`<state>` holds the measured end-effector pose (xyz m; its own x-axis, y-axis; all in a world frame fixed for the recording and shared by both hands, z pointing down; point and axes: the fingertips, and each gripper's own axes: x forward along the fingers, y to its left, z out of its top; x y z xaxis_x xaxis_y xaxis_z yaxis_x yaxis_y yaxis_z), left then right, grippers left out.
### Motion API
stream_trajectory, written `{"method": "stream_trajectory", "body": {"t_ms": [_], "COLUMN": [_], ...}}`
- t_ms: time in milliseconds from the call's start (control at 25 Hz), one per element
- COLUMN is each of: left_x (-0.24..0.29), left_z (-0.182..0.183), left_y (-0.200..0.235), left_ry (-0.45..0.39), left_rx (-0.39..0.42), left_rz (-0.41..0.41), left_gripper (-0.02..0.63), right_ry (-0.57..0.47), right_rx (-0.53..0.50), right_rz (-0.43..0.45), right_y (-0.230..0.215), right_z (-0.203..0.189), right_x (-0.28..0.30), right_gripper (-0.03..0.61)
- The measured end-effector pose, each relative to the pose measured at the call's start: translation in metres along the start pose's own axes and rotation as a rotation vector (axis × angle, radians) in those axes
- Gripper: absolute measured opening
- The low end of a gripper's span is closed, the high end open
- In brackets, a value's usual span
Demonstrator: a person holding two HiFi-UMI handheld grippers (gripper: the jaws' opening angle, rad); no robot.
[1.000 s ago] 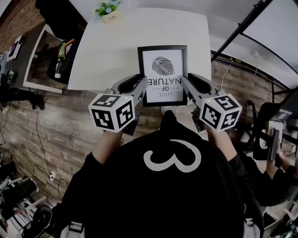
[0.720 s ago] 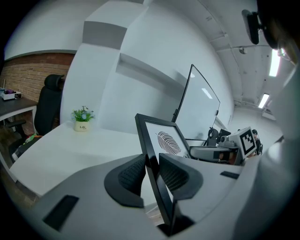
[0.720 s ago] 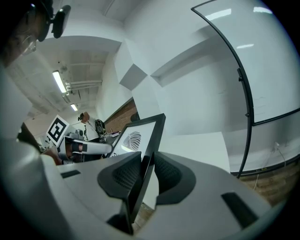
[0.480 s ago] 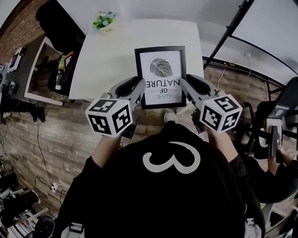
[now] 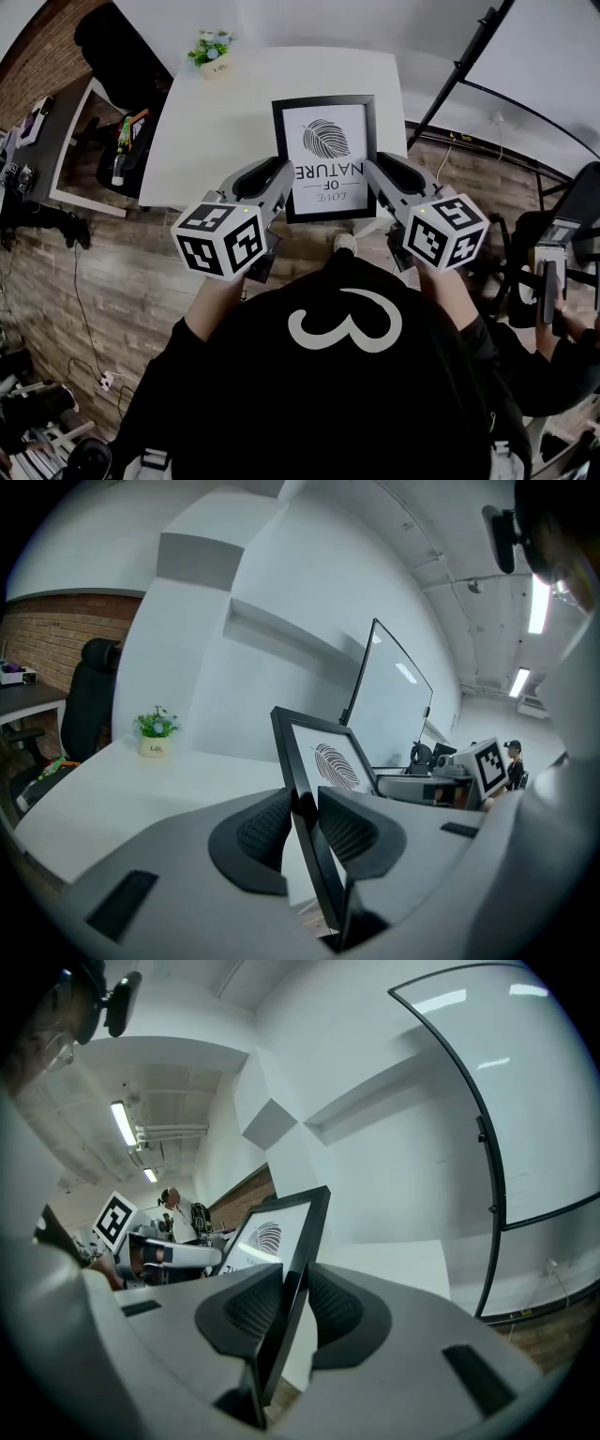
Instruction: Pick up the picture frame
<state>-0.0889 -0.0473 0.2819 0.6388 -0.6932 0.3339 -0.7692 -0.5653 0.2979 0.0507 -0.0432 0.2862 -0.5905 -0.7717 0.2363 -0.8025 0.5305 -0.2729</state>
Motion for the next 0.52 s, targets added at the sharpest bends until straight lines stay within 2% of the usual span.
{"method": "stream_trajectory", "body": {"t_ms": [520], "left_x": [0.041], "left_z": [0.013], "left_y": [0.008], "left_ry": [0.024], "left_rx": [-0.045], "left_rz": [0.027], "left_gripper": [0.098], "right_ry": [0.048], "right_rx": [0.020], "right_rz": [0.035], "right_y": [-0.040], "right_z": [0.010], "right_x": [0.022], "right_gripper": [0.100]}}
